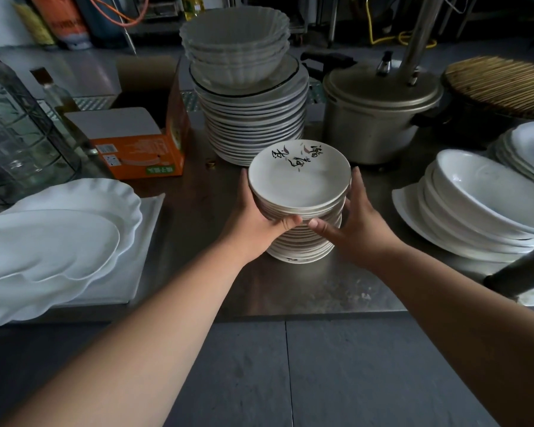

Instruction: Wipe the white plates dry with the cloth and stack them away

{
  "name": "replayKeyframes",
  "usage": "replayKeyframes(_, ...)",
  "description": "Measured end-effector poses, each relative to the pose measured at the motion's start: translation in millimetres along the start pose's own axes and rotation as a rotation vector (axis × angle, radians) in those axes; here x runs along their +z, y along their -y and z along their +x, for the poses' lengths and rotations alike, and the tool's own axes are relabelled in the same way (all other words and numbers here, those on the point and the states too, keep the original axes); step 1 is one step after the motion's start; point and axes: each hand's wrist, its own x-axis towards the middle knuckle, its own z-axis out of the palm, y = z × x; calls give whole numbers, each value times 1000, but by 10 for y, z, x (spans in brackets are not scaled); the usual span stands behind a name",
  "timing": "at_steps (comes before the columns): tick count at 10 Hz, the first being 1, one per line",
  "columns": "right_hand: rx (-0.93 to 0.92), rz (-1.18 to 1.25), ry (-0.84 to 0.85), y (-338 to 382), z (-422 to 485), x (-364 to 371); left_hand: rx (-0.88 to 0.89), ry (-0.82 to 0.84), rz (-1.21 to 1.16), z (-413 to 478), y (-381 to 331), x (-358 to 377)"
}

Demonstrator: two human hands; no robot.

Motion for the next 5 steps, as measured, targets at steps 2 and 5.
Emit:
replayKeyframes(2, -22, -24, -65, 37, 9, 57, 36, -36, -25, 11, -36, -5)
replayKeyframes(5, -11, -225, -42, -57, -75, -44, -103, 46, 179, -231, -220, -169)
